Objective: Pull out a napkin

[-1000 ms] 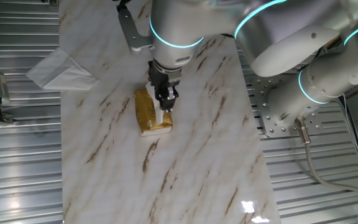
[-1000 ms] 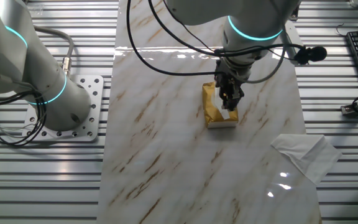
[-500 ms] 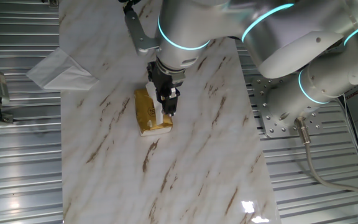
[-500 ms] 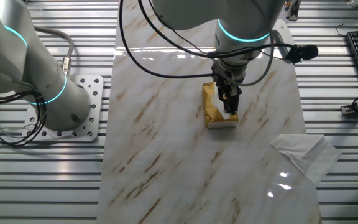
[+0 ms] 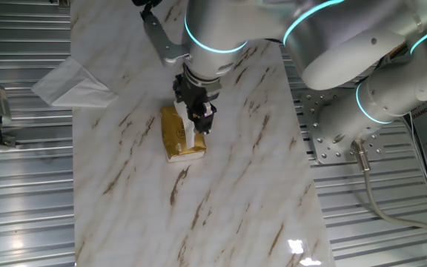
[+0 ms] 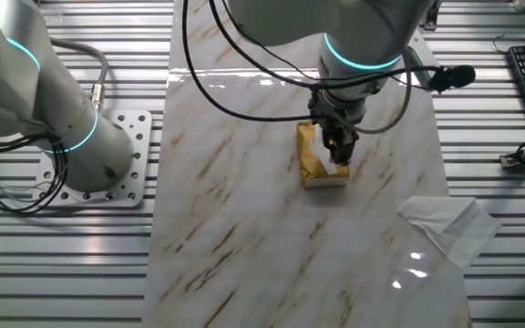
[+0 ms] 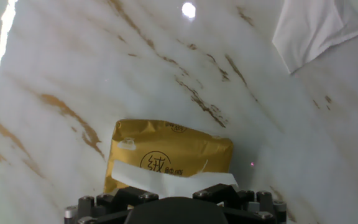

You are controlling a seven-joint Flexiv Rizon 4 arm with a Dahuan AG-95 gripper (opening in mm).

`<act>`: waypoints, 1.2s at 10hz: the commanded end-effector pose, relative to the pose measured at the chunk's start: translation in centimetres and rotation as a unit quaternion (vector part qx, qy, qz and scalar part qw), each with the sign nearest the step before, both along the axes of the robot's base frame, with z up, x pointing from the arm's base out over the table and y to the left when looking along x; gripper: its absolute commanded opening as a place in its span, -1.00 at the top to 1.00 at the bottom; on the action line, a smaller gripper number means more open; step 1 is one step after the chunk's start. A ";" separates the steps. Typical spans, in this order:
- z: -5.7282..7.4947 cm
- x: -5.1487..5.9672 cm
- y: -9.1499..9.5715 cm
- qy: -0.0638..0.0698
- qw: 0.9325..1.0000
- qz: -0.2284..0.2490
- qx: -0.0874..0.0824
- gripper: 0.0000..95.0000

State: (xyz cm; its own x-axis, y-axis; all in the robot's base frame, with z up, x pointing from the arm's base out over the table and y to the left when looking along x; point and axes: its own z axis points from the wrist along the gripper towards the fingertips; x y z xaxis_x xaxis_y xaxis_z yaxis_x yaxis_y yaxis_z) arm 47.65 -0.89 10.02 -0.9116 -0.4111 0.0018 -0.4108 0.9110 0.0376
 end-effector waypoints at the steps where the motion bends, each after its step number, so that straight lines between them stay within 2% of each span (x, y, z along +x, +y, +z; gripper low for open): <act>1: 0.0 -0.1 0.1 -0.007 0.993 0.118 0.016 -1.00; 3: 0.0 -0.1 0.1 -0.014 0.984 0.176 0.017 -1.00; 4: 0.0 -0.1 0.1 -0.017 0.982 0.186 0.018 -1.00; 5: 0.0 -0.1 0.1 -0.021 0.982 0.188 0.019 -1.00; 6: -0.1 -0.1 0.2 -0.020 0.984 0.178 0.020 -0.60; 8: -0.4 -0.1 0.2 -0.022 0.984 0.178 0.021 -0.60; 9: -0.7 -0.2 0.3 -0.029 0.982 0.184 0.027 -0.60; 12: -1.2 -0.2 0.4 -0.038 0.981 0.190 0.024 -0.60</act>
State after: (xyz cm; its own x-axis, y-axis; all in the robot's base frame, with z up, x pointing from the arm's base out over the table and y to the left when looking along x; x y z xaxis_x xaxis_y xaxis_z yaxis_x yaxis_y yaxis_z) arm 47.44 -0.49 8.84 -0.6904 -0.7178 -0.0901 -0.7224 0.6907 0.0321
